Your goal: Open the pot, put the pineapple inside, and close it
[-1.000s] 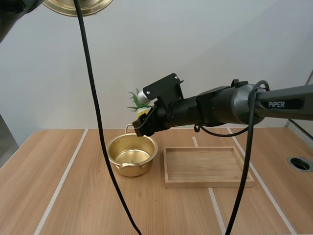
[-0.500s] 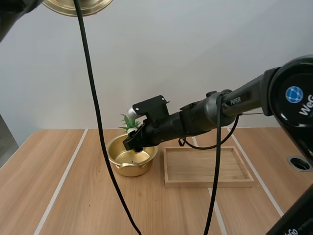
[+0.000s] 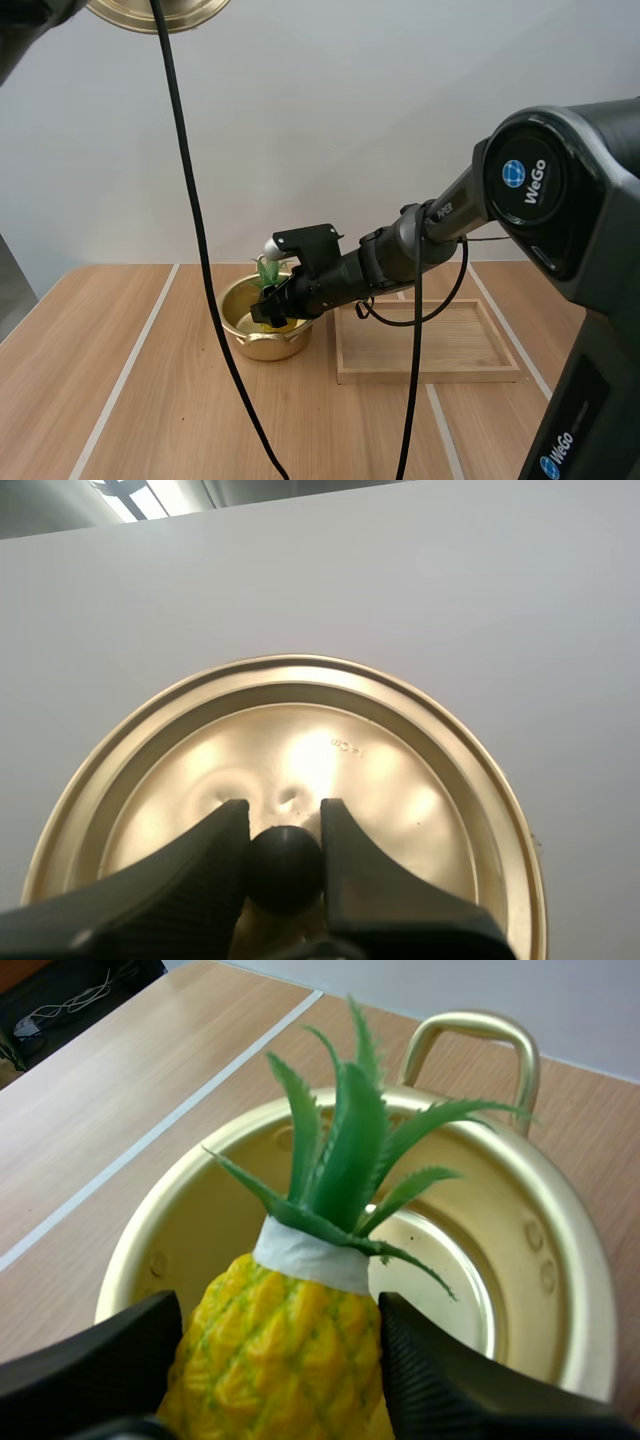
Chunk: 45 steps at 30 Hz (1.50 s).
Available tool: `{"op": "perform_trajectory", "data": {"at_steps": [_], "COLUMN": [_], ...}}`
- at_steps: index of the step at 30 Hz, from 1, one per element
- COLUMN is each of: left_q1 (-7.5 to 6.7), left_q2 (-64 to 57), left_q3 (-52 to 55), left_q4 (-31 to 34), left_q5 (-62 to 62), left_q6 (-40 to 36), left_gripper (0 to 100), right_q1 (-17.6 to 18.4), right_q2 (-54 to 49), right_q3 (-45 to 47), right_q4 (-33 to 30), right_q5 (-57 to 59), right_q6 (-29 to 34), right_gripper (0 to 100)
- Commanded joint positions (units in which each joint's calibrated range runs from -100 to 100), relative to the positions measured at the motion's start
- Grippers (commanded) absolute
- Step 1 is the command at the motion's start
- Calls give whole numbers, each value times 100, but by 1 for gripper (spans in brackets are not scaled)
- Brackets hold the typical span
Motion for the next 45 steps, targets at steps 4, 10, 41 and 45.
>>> {"op": "perform_trajectory", "data": {"at_steps": [4,10,41,45], "left_q1": [-19,-19,-19,-19], "left_q2": [-44,-44,-44,-44], "left_q3": [-66,-66,-66,-66], "left_q4": [6,6,6,6], "left_q5": [-83,-83,-83,-83], "left_q6": [-53,-53,-53,-53], "left_gripper": [0,0,0,0], "right_q1": [14,14,14,14], "right_q2": [274,639,987,987], "right_q3": [-8,-8,-8,-8], "right_q4": [187,187,495,606], "right_q5": [198,249,-1363,-1425], "right_q6": [-41,-41,-41,-41], "right_gripper": [0,0,0,0]}}
